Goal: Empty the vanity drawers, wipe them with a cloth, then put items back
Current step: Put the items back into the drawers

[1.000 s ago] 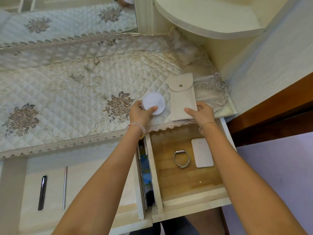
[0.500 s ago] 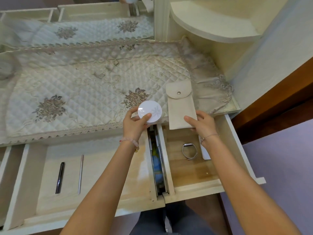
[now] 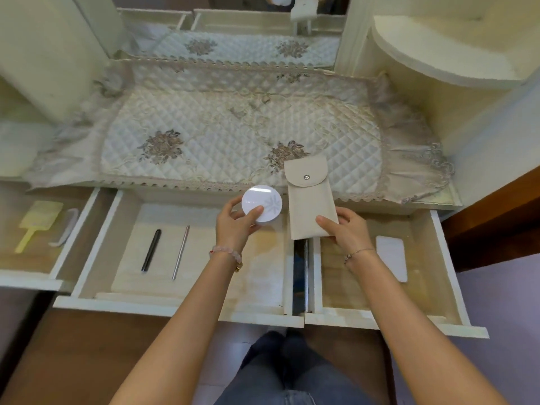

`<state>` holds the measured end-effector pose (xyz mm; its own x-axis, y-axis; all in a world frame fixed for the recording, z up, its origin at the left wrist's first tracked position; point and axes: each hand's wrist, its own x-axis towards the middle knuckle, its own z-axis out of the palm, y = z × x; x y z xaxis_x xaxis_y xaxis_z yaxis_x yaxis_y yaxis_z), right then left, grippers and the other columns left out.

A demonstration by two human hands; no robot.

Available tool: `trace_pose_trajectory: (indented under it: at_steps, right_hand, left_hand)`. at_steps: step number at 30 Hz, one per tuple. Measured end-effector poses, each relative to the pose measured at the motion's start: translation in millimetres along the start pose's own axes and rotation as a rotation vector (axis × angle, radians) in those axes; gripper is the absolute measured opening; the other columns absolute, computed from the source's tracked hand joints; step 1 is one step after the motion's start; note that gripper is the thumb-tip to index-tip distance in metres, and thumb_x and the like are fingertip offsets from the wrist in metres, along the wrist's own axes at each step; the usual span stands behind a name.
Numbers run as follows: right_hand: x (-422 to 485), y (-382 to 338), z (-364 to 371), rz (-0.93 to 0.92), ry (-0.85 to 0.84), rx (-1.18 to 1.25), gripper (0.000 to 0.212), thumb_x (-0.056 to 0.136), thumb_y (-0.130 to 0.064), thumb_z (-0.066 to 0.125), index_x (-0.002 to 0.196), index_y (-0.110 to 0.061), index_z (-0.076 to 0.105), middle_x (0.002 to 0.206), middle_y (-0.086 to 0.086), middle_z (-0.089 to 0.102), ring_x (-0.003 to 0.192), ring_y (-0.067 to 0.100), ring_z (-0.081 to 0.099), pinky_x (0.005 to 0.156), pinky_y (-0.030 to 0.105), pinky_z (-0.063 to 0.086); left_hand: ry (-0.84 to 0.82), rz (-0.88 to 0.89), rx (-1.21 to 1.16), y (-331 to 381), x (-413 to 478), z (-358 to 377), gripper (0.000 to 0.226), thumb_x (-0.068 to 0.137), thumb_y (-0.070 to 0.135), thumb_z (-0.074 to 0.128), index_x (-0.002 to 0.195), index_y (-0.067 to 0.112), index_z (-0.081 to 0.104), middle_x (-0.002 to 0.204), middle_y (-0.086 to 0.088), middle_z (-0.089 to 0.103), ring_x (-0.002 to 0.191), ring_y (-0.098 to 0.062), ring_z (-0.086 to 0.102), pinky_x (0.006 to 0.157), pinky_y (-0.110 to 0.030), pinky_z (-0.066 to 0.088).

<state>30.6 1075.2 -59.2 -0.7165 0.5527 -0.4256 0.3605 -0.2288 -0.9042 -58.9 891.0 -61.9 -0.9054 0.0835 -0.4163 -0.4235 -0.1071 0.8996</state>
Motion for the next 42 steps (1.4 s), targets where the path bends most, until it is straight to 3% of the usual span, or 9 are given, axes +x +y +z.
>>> trace_pose_trajectory:
  at_steps: [5, 10, 17, 27, 35, 38, 42]
  right_hand:
    - [-11.2, 10.9, 19.3, 0.038, -0.095, -0.069, 0.035, 0.078, -0.009, 0.071, 0.110, -0.010, 0.057, 0.105, 0.006, 0.065, 0.093, 0.017, 0.062, 0.071, 0.025, 0.052]
    - [-24.1, 28.4, 38.7, 0.072, -0.178, -0.084, 0.030, 0.077, -0.008, 0.072, 0.104, -0.013, 0.057, 0.092, -0.004, 0.064, 0.082, 0.008, 0.061, 0.060, 0.018, 0.052]
    - [-34.9, 45.7, 62.7, 0.133, -0.254, -0.122, 0.035, 0.079, -0.006, 0.070, 0.111, -0.006, 0.055, 0.101, 0.006, 0.065, 0.085, 0.013, 0.062, 0.058, 0.017, 0.053]
    - [-32.1, 65.8, 99.1, 0.183, -0.172, -0.126, 0.030, 0.079, -0.006, 0.070, 0.103, -0.014, 0.055, 0.096, 0.003, 0.066, 0.087, 0.016, 0.064, 0.068, 0.025, 0.053]
    - [-31.3, 90.0, 140.4, 0.298, -0.001, -0.109, 0.030, 0.080, -0.006, 0.069, 0.104, -0.014, 0.054, 0.097, 0.005, 0.065, 0.084, 0.015, 0.063, 0.058, 0.018, 0.049]
    - [-27.5, 98.5, 150.3, 0.336, 0.065, -0.117, 0.031, 0.080, -0.006, 0.069, 0.106, -0.013, 0.054, 0.099, 0.007, 0.064, 0.083, 0.016, 0.062, 0.064, 0.021, 0.049]
    - [-24.1, 106.4, 158.8, 0.382, 0.129, -0.110, 0.035, 0.080, -0.006, 0.069, 0.111, -0.009, 0.053, 0.102, 0.010, 0.063, 0.089, 0.022, 0.061, 0.068, 0.024, 0.050]
  left_hand:
    - [0.131, 0.015, -0.014, -11.9, -24.0, -37.6, 0.043, 0.077, 0.007, 0.072, 0.116, 0.011, 0.054, 0.104, -0.015, 0.061, 0.096, -0.025, 0.062, 0.058, -0.021, 0.055]
    - [0.239, -0.015, -0.062, -25.4, -47.9, -72.4, 0.037, 0.079, 0.004, 0.070, 0.111, 0.015, 0.054, 0.098, -0.003, 0.059, 0.093, -0.021, 0.060, 0.056, -0.018, 0.054]
    - [0.309, -0.050, -0.058, -37.8, -60.9, -107.7, 0.036, 0.082, 0.005, 0.067, 0.115, 0.014, 0.055, 0.102, -0.010, 0.059, 0.094, -0.020, 0.059, 0.057, -0.017, 0.054]
    - [0.195, -0.101, 0.027, -34.7, -1.3, -134.0, 0.041, 0.083, 0.007, 0.066, 0.121, 0.013, 0.056, 0.115, -0.017, 0.059, 0.103, -0.026, 0.058, 0.058, -0.017, 0.054]
    - [0.070, -0.240, 0.112, -29.8, 56.3, -170.0, 0.040, 0.084, 0.005, 0.064, 0.122, 0.014, 0.054, 0.112, -0.020, 0.059, 0.102, -0.032, 0.059, 0.058, -0.020, 0.054]
    - [0.042, -0.309, 0.133, -31.8, 68.8, -177.9, 0.038, 0.083, 0.000, 0.063, 0.118, 0.012, 0.053, 0.110, -0.021, 0.058, 0.095, -0.034, 0.059, 0.051, -0.019, 0.054]
    - [-0.002, -0.400, 0.167, -41.7, 77.4, -184.3, 0.043, 0.081, -0.004, 0.063, 0.119, 0.011, 0.051, 0.110, -0.020, 0.056, 0.102, -0.037, 0.057, 0.056, -0.025, 0.057]
